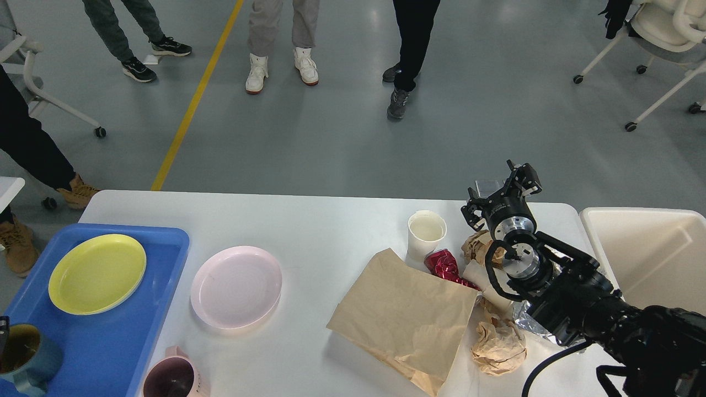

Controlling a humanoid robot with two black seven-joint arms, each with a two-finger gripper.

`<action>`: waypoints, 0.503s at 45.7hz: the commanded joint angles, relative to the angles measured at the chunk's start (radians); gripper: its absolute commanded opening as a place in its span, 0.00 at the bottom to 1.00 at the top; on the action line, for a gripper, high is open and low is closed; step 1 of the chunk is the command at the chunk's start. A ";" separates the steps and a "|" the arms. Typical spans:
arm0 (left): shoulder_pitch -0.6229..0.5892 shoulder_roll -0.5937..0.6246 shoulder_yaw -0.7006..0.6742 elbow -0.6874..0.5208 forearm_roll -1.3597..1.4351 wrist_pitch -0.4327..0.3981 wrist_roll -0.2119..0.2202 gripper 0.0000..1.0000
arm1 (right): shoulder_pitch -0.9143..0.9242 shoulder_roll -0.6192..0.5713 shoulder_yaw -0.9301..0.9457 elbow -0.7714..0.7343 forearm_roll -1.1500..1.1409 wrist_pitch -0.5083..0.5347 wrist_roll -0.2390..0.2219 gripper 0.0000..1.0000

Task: Tidy desktop
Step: 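Place the green mug in the tray corner nearest the robot and release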

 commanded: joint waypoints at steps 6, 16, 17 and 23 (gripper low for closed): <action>0.002 -0.001 0.016 -0.008 0.003 0.000 0.001 0.49 | 0.000 0.000 0.000 0.000 0.000 0.000 0.000 1.00; -0.101 0.008 0.048 -0.024 0.006 0.000 0.001 0.88 | 0.000 0.000 0.000 0.000 0.000 0.000 0.000 1.00; -0.118 0.008 0.051 -0.025 0.006 0.000 0.003 0.89 | 0.000 0.000 0.000 0.000 0.000 0.000 0.000 1.00; -0.231 0.002 0.064 -0.064 0.006 0.000 0.003 0.92 | 0.000 0.000 0.000 0.000 0.000 0.000 0.000 1.00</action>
